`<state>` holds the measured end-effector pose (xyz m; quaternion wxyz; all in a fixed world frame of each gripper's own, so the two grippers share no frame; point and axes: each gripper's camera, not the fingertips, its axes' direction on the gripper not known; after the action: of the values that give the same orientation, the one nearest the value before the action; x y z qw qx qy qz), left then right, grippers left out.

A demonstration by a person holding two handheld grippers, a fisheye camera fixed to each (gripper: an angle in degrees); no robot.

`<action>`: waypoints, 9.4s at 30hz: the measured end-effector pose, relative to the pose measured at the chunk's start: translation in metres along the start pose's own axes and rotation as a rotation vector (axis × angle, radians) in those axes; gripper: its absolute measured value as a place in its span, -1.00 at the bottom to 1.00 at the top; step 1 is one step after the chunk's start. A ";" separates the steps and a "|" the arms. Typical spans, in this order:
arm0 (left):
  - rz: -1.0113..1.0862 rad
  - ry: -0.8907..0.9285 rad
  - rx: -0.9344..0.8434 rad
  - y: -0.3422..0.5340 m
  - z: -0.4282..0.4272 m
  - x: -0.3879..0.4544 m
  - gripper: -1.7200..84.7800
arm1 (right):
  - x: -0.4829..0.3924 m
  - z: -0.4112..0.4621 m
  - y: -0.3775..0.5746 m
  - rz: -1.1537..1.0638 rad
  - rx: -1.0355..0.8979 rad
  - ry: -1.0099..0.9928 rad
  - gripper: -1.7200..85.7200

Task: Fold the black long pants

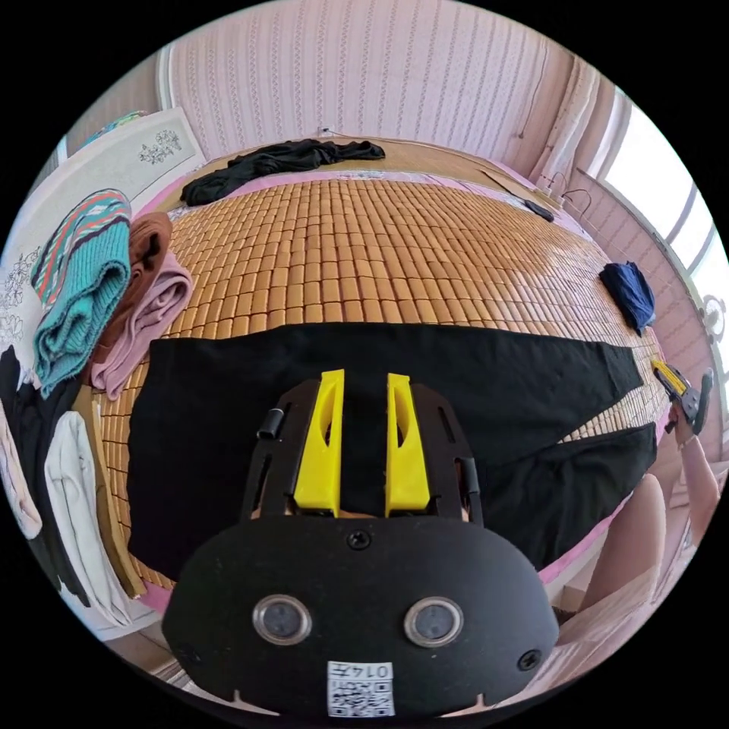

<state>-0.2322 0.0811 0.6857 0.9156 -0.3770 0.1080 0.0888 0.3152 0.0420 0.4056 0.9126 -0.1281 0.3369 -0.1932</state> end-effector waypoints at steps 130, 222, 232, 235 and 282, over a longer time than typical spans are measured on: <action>-0.674 0.104 0.115 0.332 -0.088 -0.334 -0.67 | 0.290 0.135 0.296 1.046 -0.137 -0.925 -0.77; 0.466 0.211 -0.112 0.102 -0.077 0.039 -0.76 | 0.210 0.089 0.028 0.346 -0.319 -0.524 -0.87; 0.557 0.141 -0.072 0.108 -0.096 0.046 -0.97 | 0.247 0.070 0.048 0.339 -0.292 -0.579 -0.94; 0.589 0.171 -0.094 0.118 -0.099 0.049 -0.98 | 0.254 0.074 0.057 0.359 -0.307 -0.579 -0.94; -0.272 -0.158 0.001 0.180 -0.096 -0.206 -0.79 | 0.124 -0.001 0.028 0.236 -0.255 -0.133 -0.96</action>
<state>-0.4870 0.1224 0.5528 0.9250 -0.3795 -0.0166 -0.0068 0.4084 0.0128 0.3244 0.9256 -0.2149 0.3100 -0.0315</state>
